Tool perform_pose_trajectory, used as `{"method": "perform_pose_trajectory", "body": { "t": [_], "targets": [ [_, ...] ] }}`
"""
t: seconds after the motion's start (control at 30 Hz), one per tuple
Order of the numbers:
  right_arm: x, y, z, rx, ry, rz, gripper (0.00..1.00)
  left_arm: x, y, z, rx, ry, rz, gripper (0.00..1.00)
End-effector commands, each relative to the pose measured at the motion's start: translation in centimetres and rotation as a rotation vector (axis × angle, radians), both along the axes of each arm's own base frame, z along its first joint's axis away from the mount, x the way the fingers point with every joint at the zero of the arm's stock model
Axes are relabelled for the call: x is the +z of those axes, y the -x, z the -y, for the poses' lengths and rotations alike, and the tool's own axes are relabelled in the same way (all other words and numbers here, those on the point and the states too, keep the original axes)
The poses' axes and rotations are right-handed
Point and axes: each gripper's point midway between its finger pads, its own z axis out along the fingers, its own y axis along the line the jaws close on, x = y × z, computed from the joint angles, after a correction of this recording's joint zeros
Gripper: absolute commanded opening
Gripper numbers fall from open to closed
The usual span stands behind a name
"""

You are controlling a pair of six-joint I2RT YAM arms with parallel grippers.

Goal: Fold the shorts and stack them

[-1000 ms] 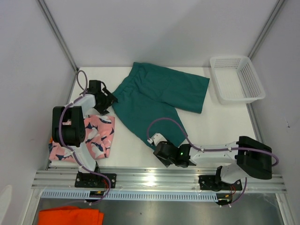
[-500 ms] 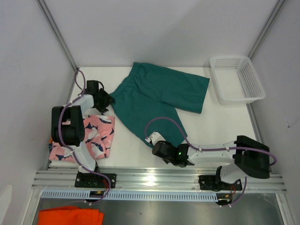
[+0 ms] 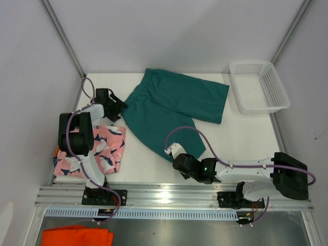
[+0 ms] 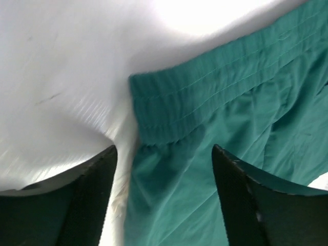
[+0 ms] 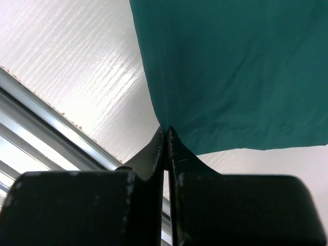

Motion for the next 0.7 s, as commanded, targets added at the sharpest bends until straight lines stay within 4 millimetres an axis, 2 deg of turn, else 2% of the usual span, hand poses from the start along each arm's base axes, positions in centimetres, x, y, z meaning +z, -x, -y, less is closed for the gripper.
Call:
{"method": "perform_pose_trajectory", "body": {
  "t": [0.0,0.13,0.17,0.23,0.57,0.63,0.67],
  "targets": [
    [0.9,0.4,-0.3,-0.008,-0.051,-0.005,0.0,-0.1,-0.6,-0.4,0.025,0.029,0.03,0.8],
    [0.9,0.4,-0.2,-0.01,-0.06,-0.009,0.0,0.0,-0.7,-0.6,0.032,0.052,0.045,0.82],
    [0.9,0.5,-0.2,-0.009,-0.059,-0.009,0.0,0.0,-0.7,-0.7,0.035,0.058,0.048,0.76],
    [0.9,0.5,-0.2,-0.007,-0.061,-0.012,0.0,-0.3,-0.6,-1.0,0.051,0.069,0.05,0.69],
    [2.0,1.1,-0.3,0.003,-0.107,-0.024,0.0,-1.1,-1.3,-2.3,0.125,0.082,0.05,0.63],
    [2.2,1.1,-0.3,0.006,-0.113,-0.024,0.0,-1.3,-1.5,-2.1,0.12,0.091,0.04,0.6],
    [2.3,1.2,-0.3,0.008,-0.117,-0.024,0.0,-2.0,-1.4,-2.0,0.122,0.098,0.022,0.54]
  ]
}}
